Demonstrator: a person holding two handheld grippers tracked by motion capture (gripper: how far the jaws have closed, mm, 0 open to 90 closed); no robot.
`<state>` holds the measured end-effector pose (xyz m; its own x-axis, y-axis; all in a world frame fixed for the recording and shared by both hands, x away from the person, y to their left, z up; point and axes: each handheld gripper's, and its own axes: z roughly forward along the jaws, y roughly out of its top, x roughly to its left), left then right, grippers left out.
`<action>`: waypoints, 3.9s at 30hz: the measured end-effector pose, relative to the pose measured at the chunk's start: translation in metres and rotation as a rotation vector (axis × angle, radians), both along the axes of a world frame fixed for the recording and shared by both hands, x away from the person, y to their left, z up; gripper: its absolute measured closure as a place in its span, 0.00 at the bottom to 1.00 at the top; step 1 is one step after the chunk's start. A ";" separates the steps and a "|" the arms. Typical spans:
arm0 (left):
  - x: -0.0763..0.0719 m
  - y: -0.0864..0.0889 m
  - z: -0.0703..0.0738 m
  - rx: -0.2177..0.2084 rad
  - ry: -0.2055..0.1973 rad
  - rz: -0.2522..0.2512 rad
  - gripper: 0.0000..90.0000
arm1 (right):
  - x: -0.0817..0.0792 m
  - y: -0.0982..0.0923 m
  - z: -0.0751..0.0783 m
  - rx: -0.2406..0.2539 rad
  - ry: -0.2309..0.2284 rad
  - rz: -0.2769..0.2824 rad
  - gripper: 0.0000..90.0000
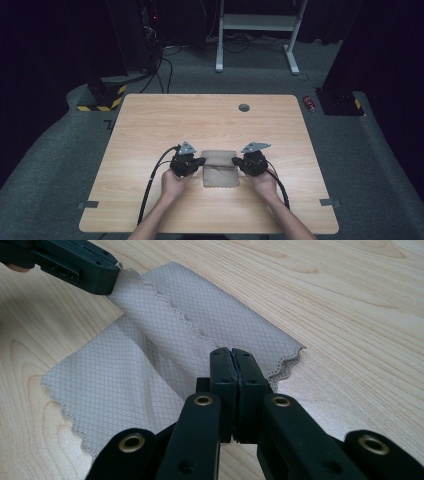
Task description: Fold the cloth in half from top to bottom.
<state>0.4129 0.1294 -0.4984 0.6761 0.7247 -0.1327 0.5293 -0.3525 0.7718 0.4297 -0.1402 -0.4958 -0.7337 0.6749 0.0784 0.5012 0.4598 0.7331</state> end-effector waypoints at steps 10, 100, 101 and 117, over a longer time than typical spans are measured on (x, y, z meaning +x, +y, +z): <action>-0.004 -0.002 0.003 0.019 -0.004 -0.019 0.98 | -0.005 -0.002 0.002 0.004 -0.006 0.007 0.98; -0.029 -0.019 -0.005 0.060 0.030 -0.071 0.70 | -0.038 0.009 -0.012 -0.060 -0.005 0.060 0.83; -0.029 -0.020 -0.006 0.061 0.034 -0.076 0.70 | -0.038 0.009 -0.012 -0.060 -0.005 0.060 0.83; -0.048 -0.016 -0.018 0.125 0.015 -0.091 0.69 | -0.047 0.006 -0.019 -0.107 -0.027 0.066 0.82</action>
<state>0.3645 0.1130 -0.5166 0.7383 0.6721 -0.0556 0.5020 -0.4927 0.7108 0.3829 -0.1341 -0.5145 -0.7776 0.6286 -0.0117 0.4483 0.5674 0.6907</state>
